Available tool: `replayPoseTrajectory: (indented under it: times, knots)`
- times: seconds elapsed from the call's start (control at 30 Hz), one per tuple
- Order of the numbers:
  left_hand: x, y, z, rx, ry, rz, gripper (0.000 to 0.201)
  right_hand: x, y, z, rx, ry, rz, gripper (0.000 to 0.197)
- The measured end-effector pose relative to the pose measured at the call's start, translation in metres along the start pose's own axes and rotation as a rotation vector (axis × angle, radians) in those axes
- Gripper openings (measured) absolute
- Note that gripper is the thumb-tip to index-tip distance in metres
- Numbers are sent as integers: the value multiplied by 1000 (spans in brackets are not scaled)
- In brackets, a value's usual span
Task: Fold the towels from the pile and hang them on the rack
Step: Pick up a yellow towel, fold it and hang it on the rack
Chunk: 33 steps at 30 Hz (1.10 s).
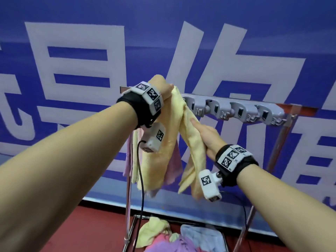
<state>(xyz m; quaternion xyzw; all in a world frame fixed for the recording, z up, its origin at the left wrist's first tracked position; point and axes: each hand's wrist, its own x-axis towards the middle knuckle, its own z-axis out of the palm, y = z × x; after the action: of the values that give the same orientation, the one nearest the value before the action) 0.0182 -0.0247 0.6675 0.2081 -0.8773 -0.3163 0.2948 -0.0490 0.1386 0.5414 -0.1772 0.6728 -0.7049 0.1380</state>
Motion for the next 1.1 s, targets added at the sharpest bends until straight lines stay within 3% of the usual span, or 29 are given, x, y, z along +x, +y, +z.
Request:
replayPoseTrajectory:
  times: [0.17,0.23,0.33,0.47,0.57,0.67,0.8,0.9,1.1]
  knots:
    - [-6,1,14,364,73,57,11,24,2,1,-80,-28,78,45]
    - [-10,-6,19,420,45,120,26,29,4,-1,-156,-62,124,53]
    - [-9,-14,17,494,-41,203,29,33,5,-6,-243,-77,152,63]
    - [-3,-11,15,601,-95,211,31,33,-1,-7,-349,-49,158,61]
    - [-5,-6,17,677,-115,177,28,29,-5,-2,-442,-2,108,46]
    - [-12,-7,14,653,-86,128,29,23,-5,8,-550,-22,29,39]
    - [-34,-16,15,507,2,177,28,24,-4,17,-460,40,-172,9]
    - [-52,-28,29,416,20,213,37,16,-7,24,-330,57,-243,14]
    - [-73,-49,47,152,127,230,44,4,-11,33,-161,-125,-251,25]
